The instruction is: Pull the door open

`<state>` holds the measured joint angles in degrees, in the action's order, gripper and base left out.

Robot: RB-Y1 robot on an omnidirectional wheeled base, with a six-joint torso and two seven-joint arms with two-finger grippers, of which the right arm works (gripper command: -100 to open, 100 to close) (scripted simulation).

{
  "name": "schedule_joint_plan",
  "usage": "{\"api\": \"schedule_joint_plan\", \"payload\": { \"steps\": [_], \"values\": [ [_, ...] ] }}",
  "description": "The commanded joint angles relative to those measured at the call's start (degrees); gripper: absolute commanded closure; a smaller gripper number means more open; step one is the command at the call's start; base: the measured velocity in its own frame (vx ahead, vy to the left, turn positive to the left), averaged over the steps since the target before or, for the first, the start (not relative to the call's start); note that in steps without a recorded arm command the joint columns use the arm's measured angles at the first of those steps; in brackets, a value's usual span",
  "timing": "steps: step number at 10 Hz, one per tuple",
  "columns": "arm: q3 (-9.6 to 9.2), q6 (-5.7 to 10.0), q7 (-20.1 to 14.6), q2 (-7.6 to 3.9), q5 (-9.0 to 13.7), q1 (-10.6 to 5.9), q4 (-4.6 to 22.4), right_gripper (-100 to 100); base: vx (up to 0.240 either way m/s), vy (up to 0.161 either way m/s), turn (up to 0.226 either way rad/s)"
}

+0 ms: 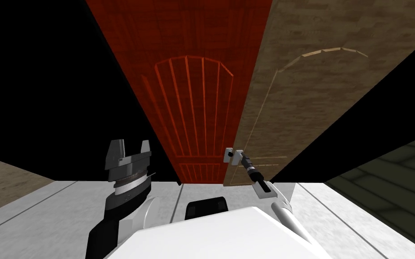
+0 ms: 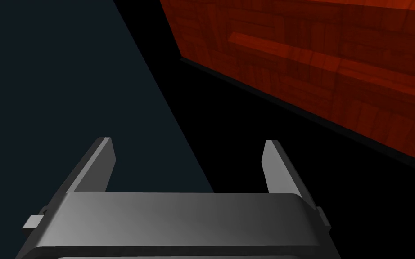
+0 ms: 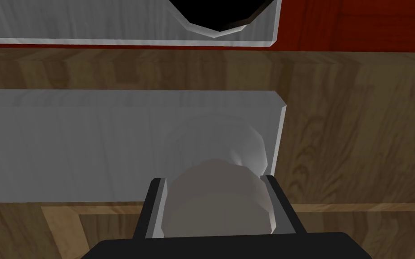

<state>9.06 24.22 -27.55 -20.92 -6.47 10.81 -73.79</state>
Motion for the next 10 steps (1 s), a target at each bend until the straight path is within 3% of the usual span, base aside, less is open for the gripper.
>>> {"api": "schedule_joint_plan", "payload": {
  "steps": [1, 2, 4, 5, 9, 10],
  "values": [
    [0.36, -0.05, -0.03, -0.2, 0.08, 0.04, 0.01, 100, 0.0, 0.0, 0.0],
    [0.93, -0.15, -0.22, -0.78, 0.13, 1.29, 0.42, 100, -0.134, -0.101, -0.129],
    [1.24, -0.08, -0.51, -1.34, 0.13, 2.17, 0.45, 100, -0.189, -0.141, -0.111],
    [0.22, 0.3, -1.0, -1.18, -0.16, 2.81, -1.32, -100, -0.199, -0.029, 0.028],
    [-2.58, 2.28, -3.06, -1.53, -1.07, 4.98, -4.57, -100, -0.195, 0.075, 0.055],
    [-2.09, 1.73, -2.56, -1.36, -0.94, 4.61, -4.12, -100, -0.091, 0.038, 0.005]
  ]
}}
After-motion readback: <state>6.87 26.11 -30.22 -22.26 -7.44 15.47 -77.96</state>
